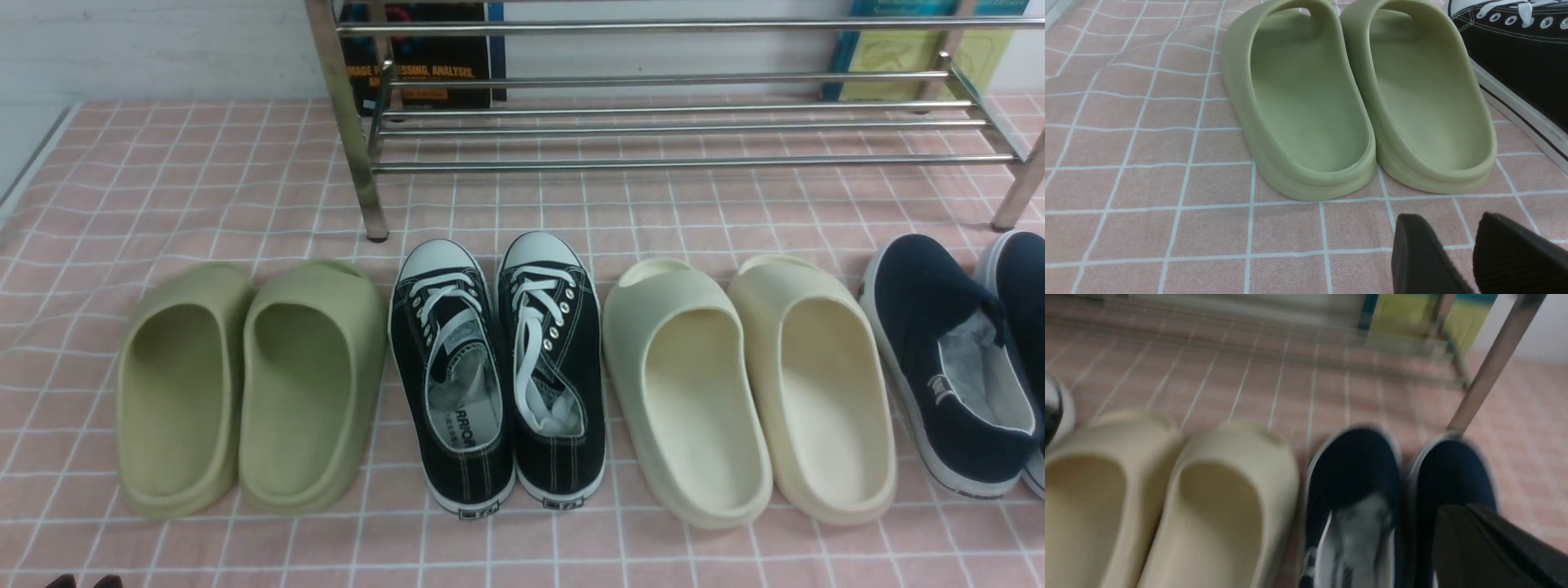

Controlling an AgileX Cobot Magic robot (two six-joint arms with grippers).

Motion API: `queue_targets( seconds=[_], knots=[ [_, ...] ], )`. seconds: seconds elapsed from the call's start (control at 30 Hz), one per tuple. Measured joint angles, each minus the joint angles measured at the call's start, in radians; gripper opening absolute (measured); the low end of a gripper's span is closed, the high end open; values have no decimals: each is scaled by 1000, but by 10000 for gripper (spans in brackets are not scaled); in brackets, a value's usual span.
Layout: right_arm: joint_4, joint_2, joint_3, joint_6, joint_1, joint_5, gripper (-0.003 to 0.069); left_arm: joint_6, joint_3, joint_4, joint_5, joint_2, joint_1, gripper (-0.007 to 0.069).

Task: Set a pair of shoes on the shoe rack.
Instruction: Use the right arm to grab the shoe closest to it

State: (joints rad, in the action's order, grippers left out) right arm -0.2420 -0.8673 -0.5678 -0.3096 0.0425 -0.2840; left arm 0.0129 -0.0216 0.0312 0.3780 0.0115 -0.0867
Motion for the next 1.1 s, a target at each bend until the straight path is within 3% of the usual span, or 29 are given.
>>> queue_targets(
  seconds=[0.1,0.2,0.3,0.47,0.6,0.67,0.83,0.9,1.0,1.1],
  knots=[
    [-18,-152,-107,25,0,-278,-1,0,0,0,0,0,0,239],
    [-19,-276,-209,33,0,-393,39,0,0,0,0,0,0,239],
    [-19,-339,-274,34,0,-408,102,0,0,0,0,0,0,239],
    [-21,-468,-341,35,0,-372,345,0,0,0,0,0,0,239],
    [-58,-561,-341,35,0,-336,435,0,0,0,0,0,0,239],
    [-68,-598,-342,35,0,-323,442,0,0,0,0,0,0,239],
    [-77,-749,-345,35,0,-260,384,0,0,0,0,0,0,239],
    [-100,-811,-348,35,0,-244,281,0,0,0,0,0,0,239],
    [-108,-817,-354,34,0,-249,195,0,0,0,0,0,0,239],
    [-129,-817,-363,13,-5,-266,46,0,0,0,0,0,0,239]
  ],
)
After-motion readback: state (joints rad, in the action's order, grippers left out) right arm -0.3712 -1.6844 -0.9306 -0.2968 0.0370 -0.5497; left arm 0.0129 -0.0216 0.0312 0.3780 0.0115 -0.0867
